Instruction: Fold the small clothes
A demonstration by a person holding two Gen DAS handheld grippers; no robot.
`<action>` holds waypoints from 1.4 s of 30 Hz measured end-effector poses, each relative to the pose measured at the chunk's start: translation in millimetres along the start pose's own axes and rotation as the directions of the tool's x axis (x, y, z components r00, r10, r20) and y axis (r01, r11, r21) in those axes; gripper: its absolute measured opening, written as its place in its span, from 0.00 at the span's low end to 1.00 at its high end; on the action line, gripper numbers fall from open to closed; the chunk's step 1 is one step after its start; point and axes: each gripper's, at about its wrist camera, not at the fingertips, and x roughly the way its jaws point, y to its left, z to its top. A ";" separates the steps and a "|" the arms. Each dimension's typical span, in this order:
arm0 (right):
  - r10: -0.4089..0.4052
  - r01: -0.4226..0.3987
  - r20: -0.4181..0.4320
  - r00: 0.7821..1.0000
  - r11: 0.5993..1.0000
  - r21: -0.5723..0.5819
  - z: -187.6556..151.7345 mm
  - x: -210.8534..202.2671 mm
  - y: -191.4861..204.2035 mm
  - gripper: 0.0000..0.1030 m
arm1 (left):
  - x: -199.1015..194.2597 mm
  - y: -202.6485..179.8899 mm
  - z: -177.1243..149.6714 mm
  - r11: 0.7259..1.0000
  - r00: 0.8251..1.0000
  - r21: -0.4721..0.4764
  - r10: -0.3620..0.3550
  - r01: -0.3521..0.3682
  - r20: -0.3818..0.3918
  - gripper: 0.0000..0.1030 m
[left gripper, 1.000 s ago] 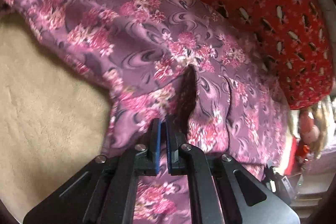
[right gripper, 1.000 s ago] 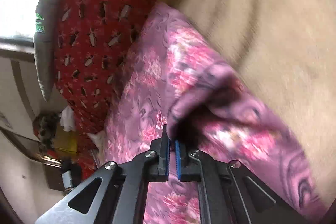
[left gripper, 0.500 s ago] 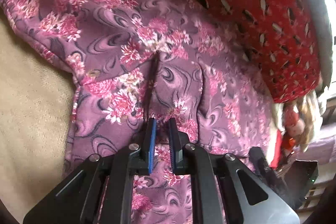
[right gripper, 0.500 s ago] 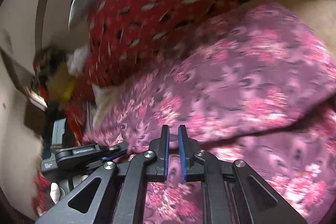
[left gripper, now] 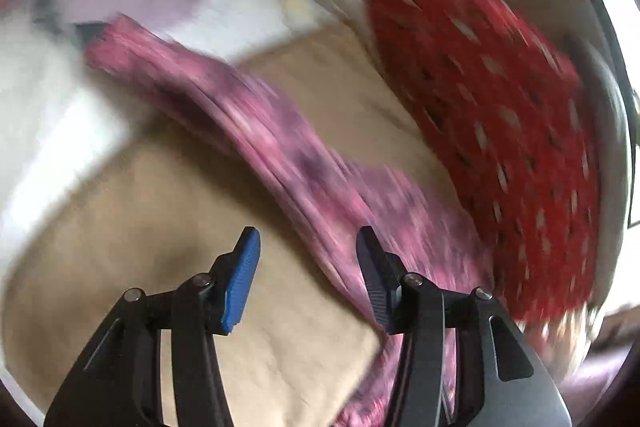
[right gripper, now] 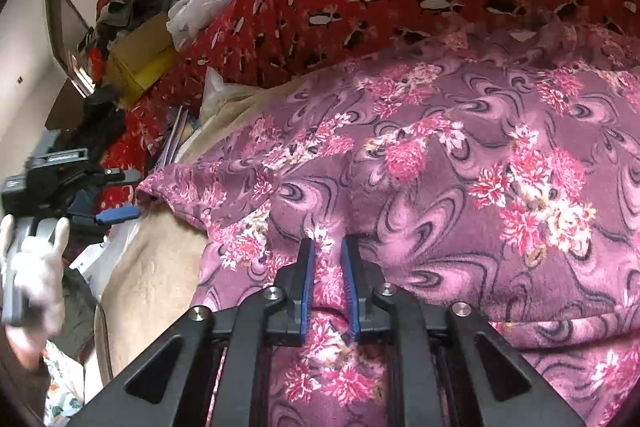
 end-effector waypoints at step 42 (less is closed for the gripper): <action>0.139 -0.141 0.030 0.990 0.982 0.127 -0.9 -5.1 -30.3 0.04 | -21.1 105.5 -0.1 0.935 0.993 -0.335 -0.097 0.116 0.072 0.02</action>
